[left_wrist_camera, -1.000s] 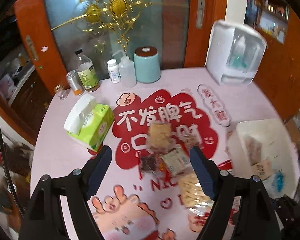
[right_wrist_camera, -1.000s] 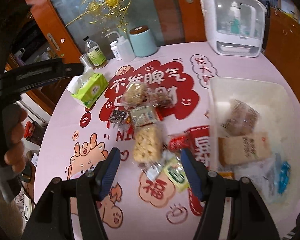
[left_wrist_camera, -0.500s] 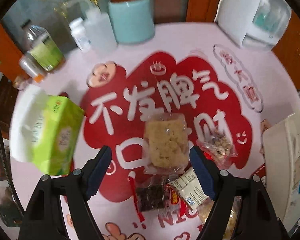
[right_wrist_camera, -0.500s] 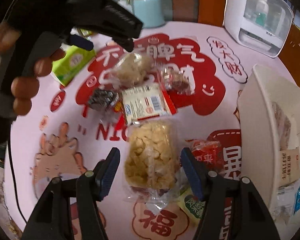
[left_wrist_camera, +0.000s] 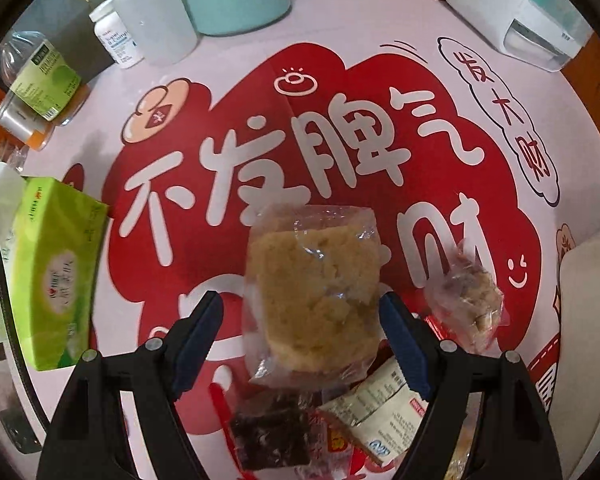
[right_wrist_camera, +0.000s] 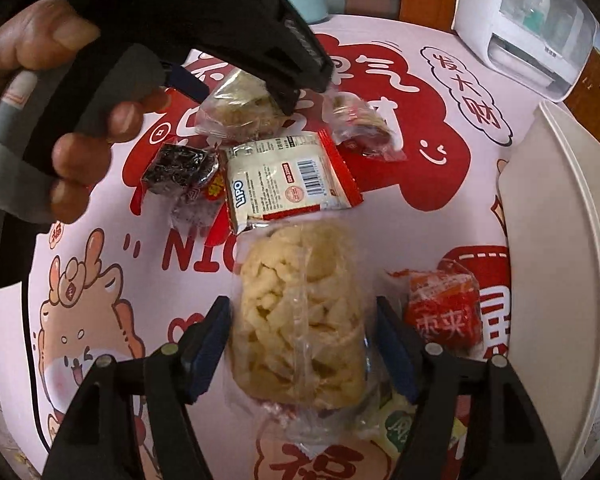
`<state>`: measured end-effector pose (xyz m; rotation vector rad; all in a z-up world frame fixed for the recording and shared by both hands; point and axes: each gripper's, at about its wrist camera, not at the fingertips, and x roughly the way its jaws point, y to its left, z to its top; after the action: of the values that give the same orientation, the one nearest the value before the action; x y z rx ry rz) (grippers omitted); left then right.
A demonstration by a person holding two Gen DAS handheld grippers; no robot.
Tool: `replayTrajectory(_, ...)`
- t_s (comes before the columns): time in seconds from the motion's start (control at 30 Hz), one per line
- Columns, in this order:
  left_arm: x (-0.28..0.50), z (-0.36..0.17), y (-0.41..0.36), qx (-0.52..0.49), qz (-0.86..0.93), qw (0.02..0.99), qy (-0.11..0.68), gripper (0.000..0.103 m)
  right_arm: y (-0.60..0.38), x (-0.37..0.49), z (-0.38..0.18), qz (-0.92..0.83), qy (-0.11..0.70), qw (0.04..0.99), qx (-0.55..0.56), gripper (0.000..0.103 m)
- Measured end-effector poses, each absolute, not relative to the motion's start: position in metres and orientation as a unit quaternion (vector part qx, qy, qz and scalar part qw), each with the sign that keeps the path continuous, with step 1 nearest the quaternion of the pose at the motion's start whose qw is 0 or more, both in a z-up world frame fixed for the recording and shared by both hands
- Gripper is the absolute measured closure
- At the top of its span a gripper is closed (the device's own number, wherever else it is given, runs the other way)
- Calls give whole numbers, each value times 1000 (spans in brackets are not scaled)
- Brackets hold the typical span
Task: Organize snacks
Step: 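Grasp the clear cashew-puff bag with the right tool while the left tool grasps the clear bread bag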
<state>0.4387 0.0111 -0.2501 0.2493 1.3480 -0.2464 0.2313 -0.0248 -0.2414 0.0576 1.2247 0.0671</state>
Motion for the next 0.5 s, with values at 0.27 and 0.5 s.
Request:
replayTrajectory(0.27, 437, -259, 14, 100, -128, 775, 611, 51, -22, 233, -243, 31, 570, 821, 8, 42)
replayTrajectory(0.5, 427, -249, 20, 100, -106, 784, 603, 56, -23, 224, -235, 36, 567, 823, 24, 42)
